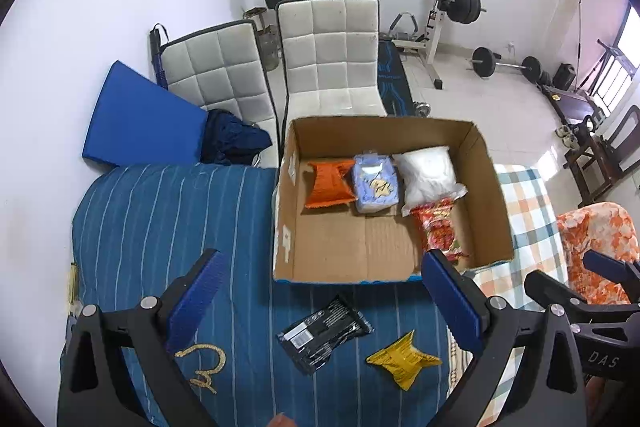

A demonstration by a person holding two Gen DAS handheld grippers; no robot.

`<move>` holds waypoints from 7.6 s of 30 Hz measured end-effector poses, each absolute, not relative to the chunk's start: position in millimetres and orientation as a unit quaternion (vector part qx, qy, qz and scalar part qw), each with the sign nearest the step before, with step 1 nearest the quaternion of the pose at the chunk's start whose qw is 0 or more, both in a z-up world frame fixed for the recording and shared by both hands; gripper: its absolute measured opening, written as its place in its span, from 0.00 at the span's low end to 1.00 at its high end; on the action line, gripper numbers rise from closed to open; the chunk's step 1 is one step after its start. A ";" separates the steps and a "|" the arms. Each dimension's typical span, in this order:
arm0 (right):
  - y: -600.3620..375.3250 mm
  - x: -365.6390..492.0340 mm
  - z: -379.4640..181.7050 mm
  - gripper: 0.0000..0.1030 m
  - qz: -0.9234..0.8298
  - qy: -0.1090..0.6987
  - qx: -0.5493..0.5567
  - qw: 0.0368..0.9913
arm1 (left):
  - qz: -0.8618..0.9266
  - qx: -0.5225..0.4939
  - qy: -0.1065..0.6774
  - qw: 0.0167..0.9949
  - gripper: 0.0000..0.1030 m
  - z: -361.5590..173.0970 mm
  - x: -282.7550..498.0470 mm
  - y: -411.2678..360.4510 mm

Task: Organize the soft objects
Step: 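Grasp the yellow pack with the right gripper while the left grasps the black pack, then carry the yellow and black packs over the box with both grippers, then lower both packs into the box and open both grippers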

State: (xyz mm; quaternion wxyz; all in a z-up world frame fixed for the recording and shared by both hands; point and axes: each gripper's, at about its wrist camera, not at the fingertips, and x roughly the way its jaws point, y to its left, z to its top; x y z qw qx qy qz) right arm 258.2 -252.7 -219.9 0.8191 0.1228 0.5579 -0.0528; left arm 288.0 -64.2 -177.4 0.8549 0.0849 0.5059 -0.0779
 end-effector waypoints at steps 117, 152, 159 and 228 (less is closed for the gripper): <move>-202.2 166.9 -479.1 0.48 -0.019 0.766 0.091 0.636 | -0.012 0.075 0.707 0.703 0.54 -425.8 187.2 -2.9; -241.3 161.8 -246.6 0.47 -0.003 0.597 0.115 0.794 | -0.087 0.054 0.549 0.829 0.54 -200.7 193.7 -38.7; -252.8 186.1 -245.6 0.47 0.014 0.594 0.148 0.791 | -0.097 0.044 0.560 0.821 0.54 -203.1 217.8 -45.2; -258.8 407.5 -378.7 0.73 -0.005 0.689 0.112 0.716 | -0.083 0.035 0.695 0.713 0.90 -332.4 401.5 -85.9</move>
